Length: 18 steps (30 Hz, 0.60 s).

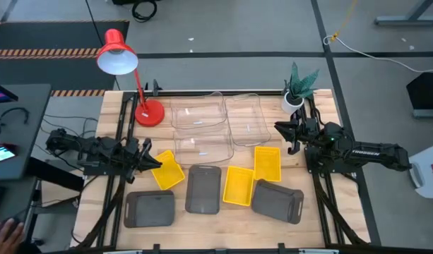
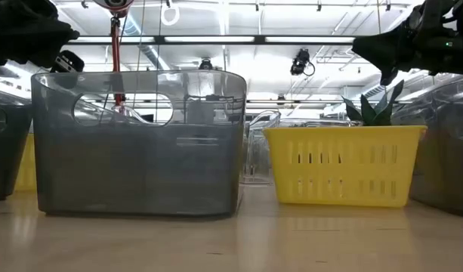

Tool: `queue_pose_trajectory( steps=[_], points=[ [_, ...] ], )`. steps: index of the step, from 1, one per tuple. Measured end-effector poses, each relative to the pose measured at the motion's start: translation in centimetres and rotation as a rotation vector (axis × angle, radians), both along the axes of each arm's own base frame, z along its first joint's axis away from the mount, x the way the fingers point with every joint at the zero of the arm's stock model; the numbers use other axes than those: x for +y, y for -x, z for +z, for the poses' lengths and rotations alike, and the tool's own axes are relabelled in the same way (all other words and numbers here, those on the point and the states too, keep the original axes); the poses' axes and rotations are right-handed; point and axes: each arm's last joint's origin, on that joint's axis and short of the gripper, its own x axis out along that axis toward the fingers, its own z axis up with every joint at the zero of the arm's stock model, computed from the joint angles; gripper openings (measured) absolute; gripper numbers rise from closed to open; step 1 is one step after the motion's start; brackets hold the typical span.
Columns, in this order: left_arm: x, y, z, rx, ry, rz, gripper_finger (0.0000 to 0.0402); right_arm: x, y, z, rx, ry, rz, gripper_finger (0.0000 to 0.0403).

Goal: Stack baskets by color

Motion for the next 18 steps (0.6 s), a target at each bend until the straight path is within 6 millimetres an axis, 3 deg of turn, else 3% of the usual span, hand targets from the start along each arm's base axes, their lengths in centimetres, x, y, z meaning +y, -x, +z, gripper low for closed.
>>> queue_pose_trajectory(
  steps=[18],
  points=[
    [0.00, 0.00, 0.00, -0.001, 0.000, 0.000, 0.0028, 0.00, 0.00, 0.02, -0.001, 0.000, 0.000, 0.0071]
  ],
)
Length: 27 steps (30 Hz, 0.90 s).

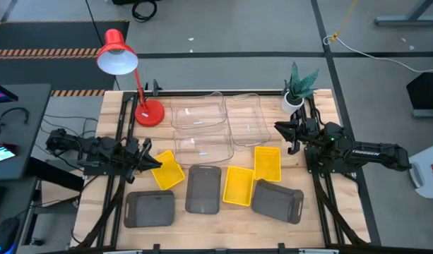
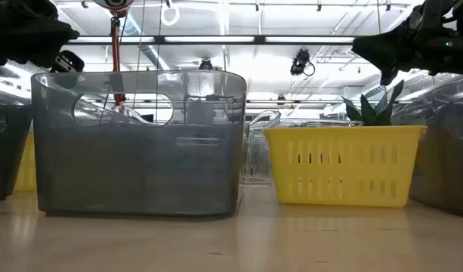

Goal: Stack baskets by color

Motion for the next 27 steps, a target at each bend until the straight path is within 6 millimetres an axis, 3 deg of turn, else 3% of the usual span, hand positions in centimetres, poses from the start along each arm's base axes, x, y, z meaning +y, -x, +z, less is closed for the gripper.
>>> queue_pose_trajectory(
  steps=[27],
  points=[
    [0.00, 0.00, 0.00, 0.001, 0.000, 0.000, 0.0036, 0.00, 0.00, -0.02, 0.001, 0.000, 0.000, 0.0071]
  ],
)
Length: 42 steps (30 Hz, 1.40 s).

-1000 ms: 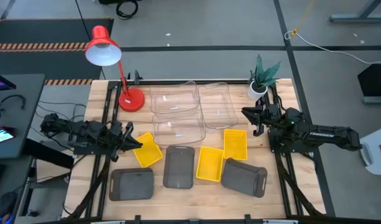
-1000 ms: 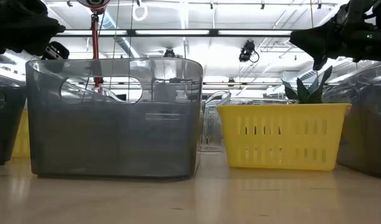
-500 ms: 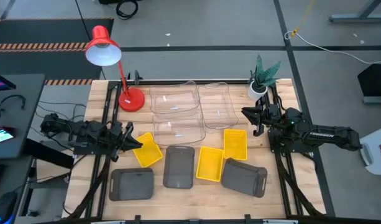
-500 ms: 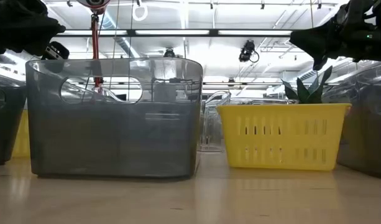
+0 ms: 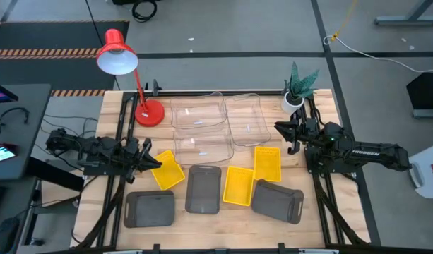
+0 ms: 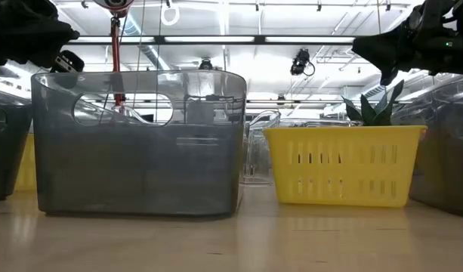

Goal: Stack baskets by color

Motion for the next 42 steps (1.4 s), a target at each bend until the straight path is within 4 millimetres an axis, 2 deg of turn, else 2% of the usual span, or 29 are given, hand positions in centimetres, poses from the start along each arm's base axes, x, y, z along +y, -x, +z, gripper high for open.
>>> queue_pose_trajectory(
  steps=[31, 37, 42],
  points=[
    [0.0, 0.0, 0.0, 0.000, 0.000, 0.000, 0.0038, 0.0, 0.0, 0.0, -0.003, -0.003, 0.001, 0.0071],
    [0.0, 0.0, 0.0, 0.000, 0.000, 0.000, 0.0031, 0.1, 0.2, 0.7, -0.074, 0.000, 0.006, 0.0071],
    [0.0, 0.0, 0.0, 0.000, 0.000, 0.000, 0.0031, 0.1, 0.5, 1.3, -0.181, -0.111, 0.058, 0.0071]
  ],
)
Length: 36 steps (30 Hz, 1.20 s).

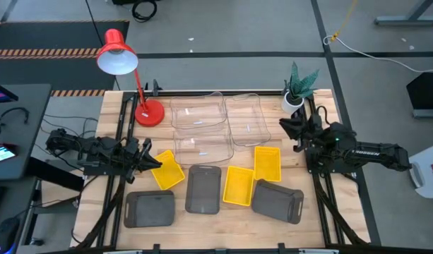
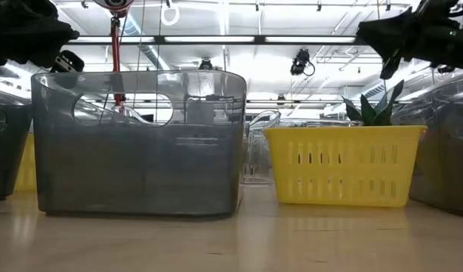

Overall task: Stack baskets by color
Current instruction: Stack the middle yellow bin on top of the right yellow bin

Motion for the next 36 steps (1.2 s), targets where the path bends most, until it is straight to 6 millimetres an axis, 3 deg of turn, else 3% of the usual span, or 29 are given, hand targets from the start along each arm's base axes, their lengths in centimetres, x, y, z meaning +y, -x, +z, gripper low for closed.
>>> queue_pose_trajectory(
  steps=[6, 18, 36],
  points=[
    [0.0, 0.0, 0.0, 0.000, 0.000, 0.000, 0.0038, 0.2, -0.2, 0.1, -0.039, -0.127, 0.119, 0.0071],
    [0.0, 0.0, 0.0, 0.000, 0.000, 0.000, 0.0030, 1.6, -2.6, -0.8, 0.163, -0.151, 0.319, 0.0071],
    [0.0, 0.0, 0.0, 0.000, 0.000, 0.000, 0.0028, 3.6, -7.5, -0.2, 0.403, -0.061, 0.300, 0.0071]
  ],
)
